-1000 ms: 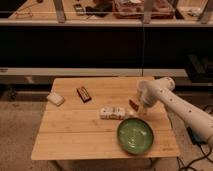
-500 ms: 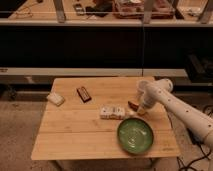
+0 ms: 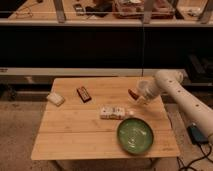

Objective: Place the pepper on the white sponge

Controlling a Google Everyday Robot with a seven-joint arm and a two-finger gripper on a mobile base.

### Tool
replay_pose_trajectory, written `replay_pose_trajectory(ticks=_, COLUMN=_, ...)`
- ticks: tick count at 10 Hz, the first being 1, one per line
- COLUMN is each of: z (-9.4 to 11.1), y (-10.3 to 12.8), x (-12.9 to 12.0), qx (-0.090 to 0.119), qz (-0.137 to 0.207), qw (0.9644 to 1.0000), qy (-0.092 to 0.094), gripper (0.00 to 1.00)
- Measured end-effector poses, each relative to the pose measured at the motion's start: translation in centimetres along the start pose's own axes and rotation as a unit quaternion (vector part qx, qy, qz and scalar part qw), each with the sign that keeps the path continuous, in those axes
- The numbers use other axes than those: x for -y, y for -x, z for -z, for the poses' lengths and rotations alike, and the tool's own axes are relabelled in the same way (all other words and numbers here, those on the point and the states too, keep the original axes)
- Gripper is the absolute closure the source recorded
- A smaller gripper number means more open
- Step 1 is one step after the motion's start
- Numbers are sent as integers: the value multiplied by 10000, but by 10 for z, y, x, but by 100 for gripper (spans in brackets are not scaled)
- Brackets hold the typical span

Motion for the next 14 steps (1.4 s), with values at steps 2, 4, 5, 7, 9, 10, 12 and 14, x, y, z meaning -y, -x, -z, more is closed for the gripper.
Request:
replay_pose_trajectory(ticks=2, z=25, y=-58, x=10, qx=-384, qz=369, qw=9986, qy=-10, gripper=85)
replay_pose_trajectory(ticks=4, z=28, y=-127, x=50, qx=-626, qz=928, qw=9935, qy=-204, gripper=85)
replay_pose_trajectory(ticks=5, z=26, y=-152, x=70, qx=-689, qz=1159, qw=9904, qy=-304, gripper=85)
replay_pose_trajectory(ticks=7, z=19, y=-209, x=122, qx=-782, qz=1705, qw=9808, qy=-526, gripper=85)
replay_pose_trajectory(ticks=9, z=9, y=-250, x=163, qx=-767, qz=2126, qw=9718, qy=-668, gripper=85)
replay_pose_trajectory(ticks=10, z=-2, y=-276, x=182, qx=-711, qz=2318, qw=9673, qy=-741, gripper=85)
replay_pose_trajectory(ticks=12, z=-30, y=-317, x=202, qx=-532, qz=2468, qw=9641, qy=-825, gripper=85)
replay_pose_trajectory(ticks=14, z=-60, y=-351, x=199, qx=-405, qz=2377, qw=9671, qy=-811, gripper=85)
